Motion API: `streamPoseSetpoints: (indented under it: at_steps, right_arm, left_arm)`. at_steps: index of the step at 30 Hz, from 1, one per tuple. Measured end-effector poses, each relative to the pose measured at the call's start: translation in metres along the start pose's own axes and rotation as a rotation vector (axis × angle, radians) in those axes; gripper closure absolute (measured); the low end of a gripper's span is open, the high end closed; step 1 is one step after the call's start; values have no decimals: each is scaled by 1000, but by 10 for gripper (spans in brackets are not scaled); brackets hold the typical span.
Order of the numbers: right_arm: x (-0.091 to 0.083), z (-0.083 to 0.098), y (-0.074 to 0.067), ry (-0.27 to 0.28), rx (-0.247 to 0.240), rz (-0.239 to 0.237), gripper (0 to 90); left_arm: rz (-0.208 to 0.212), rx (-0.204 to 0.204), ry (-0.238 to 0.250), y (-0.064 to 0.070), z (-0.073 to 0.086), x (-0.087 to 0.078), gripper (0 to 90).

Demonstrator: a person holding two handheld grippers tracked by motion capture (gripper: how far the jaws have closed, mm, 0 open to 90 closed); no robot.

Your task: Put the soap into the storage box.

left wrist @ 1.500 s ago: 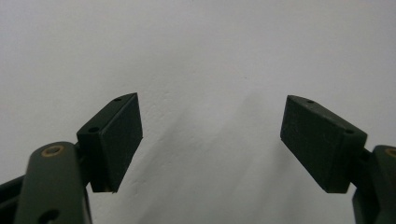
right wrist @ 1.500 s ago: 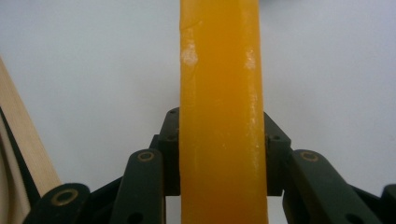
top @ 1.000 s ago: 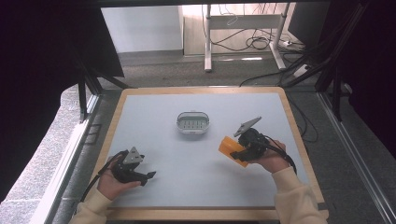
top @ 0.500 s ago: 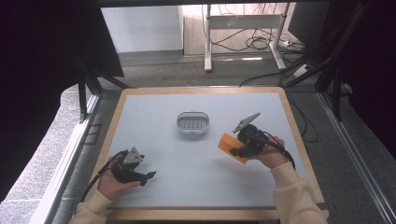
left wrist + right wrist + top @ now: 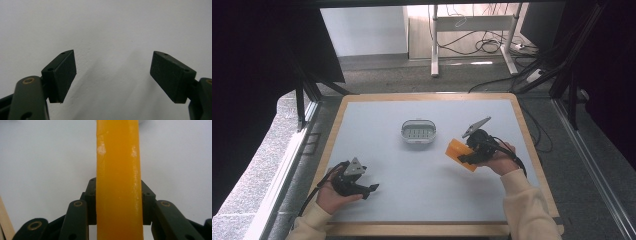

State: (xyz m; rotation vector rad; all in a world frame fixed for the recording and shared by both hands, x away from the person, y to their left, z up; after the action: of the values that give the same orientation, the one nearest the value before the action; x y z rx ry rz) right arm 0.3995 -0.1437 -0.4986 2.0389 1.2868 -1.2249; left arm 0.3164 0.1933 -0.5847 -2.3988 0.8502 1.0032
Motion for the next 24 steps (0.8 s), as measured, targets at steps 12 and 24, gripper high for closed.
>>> streamPoseSetpoints:
  at_steps: [12, 24]
  right_arm:
    - [-2, -11, 8, 3, -2, 9, 616]
    - [1, -27, 12, -14, -29, 18, 616]
  left_arm:
    - [1, 6, -5, 0, 0, 0, 211]
    - [3, 8, -6, 0, 1, 0, 211]
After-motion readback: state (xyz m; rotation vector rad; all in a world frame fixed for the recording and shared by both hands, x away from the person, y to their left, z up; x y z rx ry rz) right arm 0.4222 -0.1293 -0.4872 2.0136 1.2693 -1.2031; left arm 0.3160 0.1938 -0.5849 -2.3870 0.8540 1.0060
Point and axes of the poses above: each handheld gripper's, and its own axes: x roughly forward along the jaws, z roughly out of its underside, y roughly to its right, the point moved 8 cm from there along x, roughly forward along the jaws, and after that the axes turned 6 degrees about -z, right-handed, at the moved point
